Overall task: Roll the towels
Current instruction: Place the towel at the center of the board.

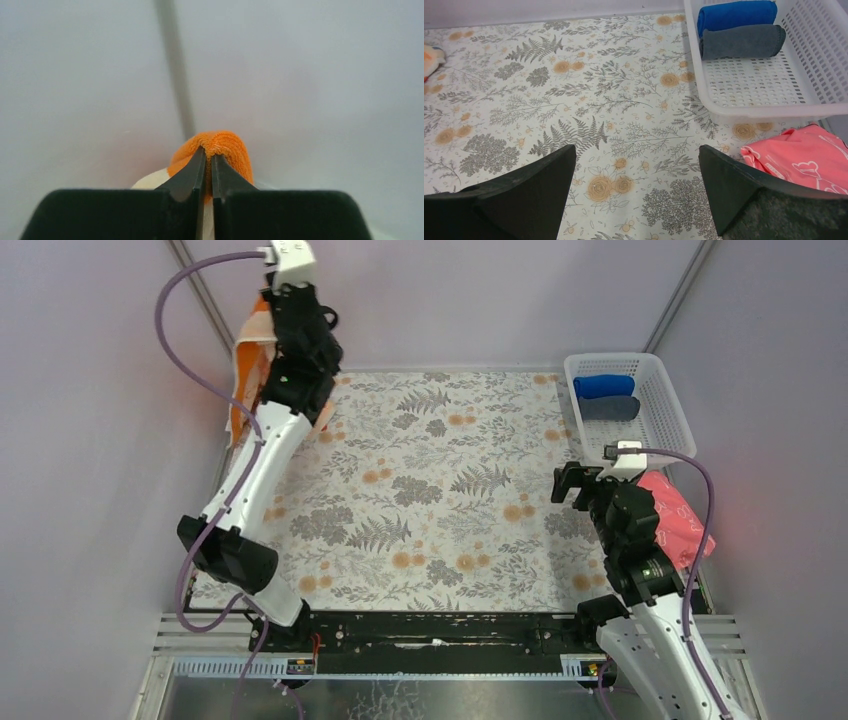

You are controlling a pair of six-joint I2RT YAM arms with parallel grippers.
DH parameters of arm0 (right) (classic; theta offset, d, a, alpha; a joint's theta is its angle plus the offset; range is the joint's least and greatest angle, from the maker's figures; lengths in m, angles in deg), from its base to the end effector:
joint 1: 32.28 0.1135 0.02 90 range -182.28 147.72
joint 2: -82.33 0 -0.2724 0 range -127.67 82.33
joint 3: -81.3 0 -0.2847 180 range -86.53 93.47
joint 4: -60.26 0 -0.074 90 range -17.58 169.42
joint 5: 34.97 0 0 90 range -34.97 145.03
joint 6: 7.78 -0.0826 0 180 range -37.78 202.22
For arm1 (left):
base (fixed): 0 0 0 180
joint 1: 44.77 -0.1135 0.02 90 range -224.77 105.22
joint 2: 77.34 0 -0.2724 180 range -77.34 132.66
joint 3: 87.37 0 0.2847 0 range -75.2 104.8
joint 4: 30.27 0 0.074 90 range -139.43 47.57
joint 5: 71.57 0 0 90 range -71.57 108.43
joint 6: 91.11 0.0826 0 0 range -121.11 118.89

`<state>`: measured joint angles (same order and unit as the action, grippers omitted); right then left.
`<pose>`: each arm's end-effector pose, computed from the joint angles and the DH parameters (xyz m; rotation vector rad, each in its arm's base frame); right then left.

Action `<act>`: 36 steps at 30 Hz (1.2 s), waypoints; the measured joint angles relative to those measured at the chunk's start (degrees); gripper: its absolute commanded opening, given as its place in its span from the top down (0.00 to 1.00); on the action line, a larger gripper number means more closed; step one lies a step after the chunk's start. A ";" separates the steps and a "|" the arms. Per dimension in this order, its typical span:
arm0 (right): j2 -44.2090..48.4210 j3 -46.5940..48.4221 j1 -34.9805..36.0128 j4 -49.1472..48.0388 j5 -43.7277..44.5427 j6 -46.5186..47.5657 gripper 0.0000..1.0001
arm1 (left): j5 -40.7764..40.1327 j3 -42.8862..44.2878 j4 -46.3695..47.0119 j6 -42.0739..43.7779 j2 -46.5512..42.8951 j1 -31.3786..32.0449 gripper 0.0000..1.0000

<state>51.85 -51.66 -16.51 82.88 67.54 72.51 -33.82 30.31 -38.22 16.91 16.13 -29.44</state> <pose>0.2088 0.0404 0.3165 0.0761 1.6746 0.1526 0.4182 -0.0469 0.5370 -0.4055 1.3684 0.6230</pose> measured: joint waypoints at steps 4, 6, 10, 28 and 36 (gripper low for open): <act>0.83 0.00 0.15 0.00 -0.68 -0.42 0.00 | 4.44 2.36 -7.43 -1.79 -0.92 12.15 0.99; 1.29 0.13 0.39 0.04 -1.29 -0.59 0.01 | 6.99 3.87 -10.97 -3.50 -0.92 17.31 0.98; 1.66 1.05 0.70 -0.04 -1.84 -0.81 0.00 | 13.57 7.41 -17.53 -7.61 -0.74 25.35 0.94; -4.87 6.75 0.74 3.43 -3.58 -2.84 0.01 | 34.82 -16.83 -26.67 -30.80 -7.87 32.00 0.14; -12.26 6.86 0.76 5.55 -6.97 -6.34 0.01 | 39.95 -39.69 -30.14 -42.93 -11.41 24.00 0.24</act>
<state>39.59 -44.80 -15.75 88.43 60.57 66.17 6.14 -9.38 -68.37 -26.01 4.72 -5.44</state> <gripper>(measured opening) 0.993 0.813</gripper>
